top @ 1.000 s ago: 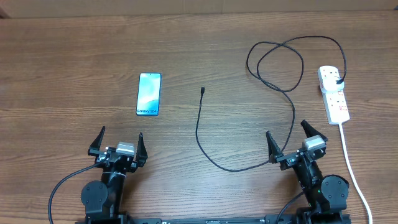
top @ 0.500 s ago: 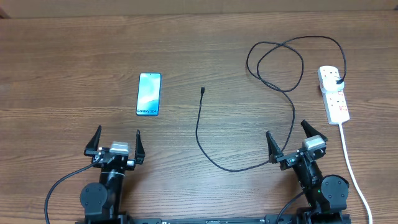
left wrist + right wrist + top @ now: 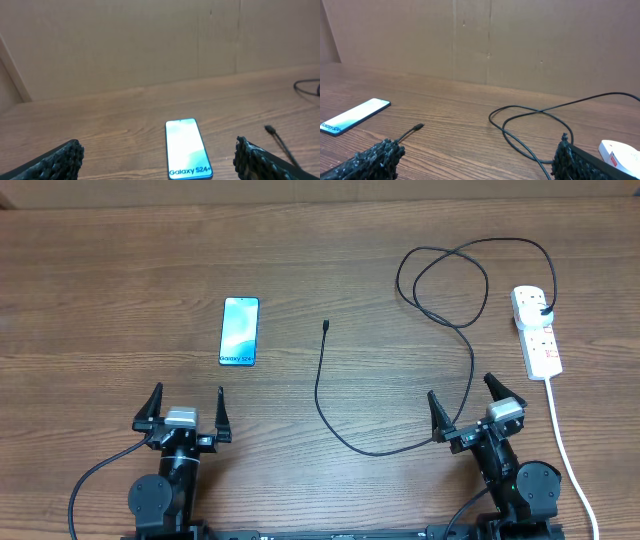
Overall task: Plug charger to phone and switch on socket
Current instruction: 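Reach the left gripper down to the phone and grasp its bottom edge, then lift the phone upright with the left gripper and raise it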
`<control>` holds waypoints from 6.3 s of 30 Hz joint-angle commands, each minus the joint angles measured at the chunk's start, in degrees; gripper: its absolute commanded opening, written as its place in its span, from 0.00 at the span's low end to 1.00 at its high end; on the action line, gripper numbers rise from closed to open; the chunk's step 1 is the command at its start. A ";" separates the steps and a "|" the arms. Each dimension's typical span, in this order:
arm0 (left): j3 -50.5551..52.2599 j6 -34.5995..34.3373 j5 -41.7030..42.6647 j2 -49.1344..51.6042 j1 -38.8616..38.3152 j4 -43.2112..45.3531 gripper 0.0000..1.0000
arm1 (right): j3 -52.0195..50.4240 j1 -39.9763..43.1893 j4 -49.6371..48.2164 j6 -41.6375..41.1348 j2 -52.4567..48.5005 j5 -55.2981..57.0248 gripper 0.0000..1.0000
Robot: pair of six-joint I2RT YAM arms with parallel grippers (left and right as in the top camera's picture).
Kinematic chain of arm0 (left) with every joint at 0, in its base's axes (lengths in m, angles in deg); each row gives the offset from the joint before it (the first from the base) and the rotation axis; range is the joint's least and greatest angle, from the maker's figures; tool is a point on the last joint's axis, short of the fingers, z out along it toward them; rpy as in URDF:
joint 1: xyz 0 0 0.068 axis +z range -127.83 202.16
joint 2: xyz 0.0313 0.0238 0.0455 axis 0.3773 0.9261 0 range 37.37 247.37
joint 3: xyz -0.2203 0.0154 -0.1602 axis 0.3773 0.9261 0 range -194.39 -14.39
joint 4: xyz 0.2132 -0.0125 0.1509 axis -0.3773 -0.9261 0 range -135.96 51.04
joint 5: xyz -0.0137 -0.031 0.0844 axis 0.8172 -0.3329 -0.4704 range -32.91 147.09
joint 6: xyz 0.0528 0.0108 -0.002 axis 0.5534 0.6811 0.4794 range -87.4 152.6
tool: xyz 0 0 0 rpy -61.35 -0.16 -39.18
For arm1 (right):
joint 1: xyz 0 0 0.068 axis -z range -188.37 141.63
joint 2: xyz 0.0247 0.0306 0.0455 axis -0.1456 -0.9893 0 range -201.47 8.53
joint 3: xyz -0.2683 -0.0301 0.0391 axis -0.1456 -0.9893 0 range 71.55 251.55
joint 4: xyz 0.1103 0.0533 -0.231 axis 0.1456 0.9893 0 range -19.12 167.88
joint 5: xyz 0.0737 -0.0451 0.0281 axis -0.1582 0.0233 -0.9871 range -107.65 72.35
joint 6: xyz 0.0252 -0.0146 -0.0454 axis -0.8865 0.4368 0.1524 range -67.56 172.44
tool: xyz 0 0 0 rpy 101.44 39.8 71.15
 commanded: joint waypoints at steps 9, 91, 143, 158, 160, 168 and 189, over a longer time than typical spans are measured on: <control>-7.67 -5.57 0.07 6.36 0.26 -0.46 1.00 | -0.61 -0.33 -0.37 -0.24 0.68 -0.26 1.00; -103.27 -8.55 -6.45 131.05 -9.33 -59.43 1.00 | -0.61 -0.33 -0.37 -0.22 0.68 -0.26 1.00; -99.41 -14.80 -8.50 131.01 -11.76 -60.59 0.73 | -0.61 -0.33 -0.37 -0.22 0.68 -0.26 1.00; -109.26 -16.13 -7.96 130.68 -11.76 -68.48 0.72 | -0.61 -0.33 -0.37 -0.24 0.68 -0.26 1.00; -111.51 -16.17 -7.32 130.68 -11.76 -69.85 0.72 | -0.61 -0.33 -0.37 -0.24 0.68 -0.26 1.00; -123.80 -16.31 -0.24 130.68 -11.80 -75.97 0.70 | -0.61 -0.33 -0.35 -0.24 0.68 -0.26 1.00; -144.23 -19.87 16.61 130.60 -11.80 -87.43 0.66 | -0.61 -0.33 -0.37 -0.24 0.68 -0.26 1.00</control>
